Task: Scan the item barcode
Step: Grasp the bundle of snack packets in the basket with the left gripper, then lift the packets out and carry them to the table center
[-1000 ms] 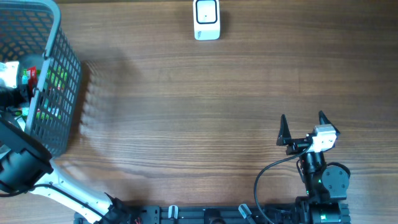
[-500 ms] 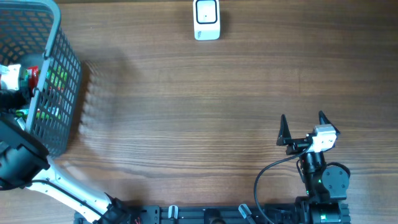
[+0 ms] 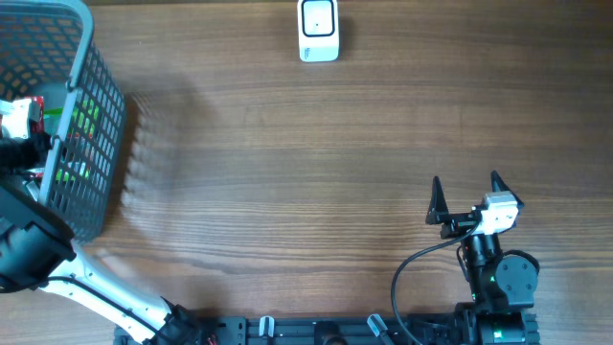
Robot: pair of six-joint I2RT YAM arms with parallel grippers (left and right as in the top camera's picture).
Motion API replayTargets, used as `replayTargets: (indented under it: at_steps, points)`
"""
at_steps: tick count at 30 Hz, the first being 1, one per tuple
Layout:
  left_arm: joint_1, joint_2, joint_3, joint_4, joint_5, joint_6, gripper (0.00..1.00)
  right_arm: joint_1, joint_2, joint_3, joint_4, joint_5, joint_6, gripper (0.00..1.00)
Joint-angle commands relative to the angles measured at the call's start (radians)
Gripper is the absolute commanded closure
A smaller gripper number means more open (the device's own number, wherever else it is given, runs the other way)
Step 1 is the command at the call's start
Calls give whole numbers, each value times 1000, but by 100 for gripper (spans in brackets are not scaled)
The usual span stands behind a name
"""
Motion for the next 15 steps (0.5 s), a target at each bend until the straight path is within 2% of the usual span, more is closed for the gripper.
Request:
replayTargets:
  at_steps: [1,7,11,15]
  points:
    - [0,-22,21,-24,47,-33,96,-3,-5,-1,2,9,8,0]
    - [0,-208,96,-9,86,-162,96,-3,-5,-1,2,9,9,0]
    - [0,-332,96,43,86,-246,96,-3,-5,-1,2,9,8,0]
    - [0,-452,96,124,85,-383,96,-3,-5,-1,2,9,9,0]
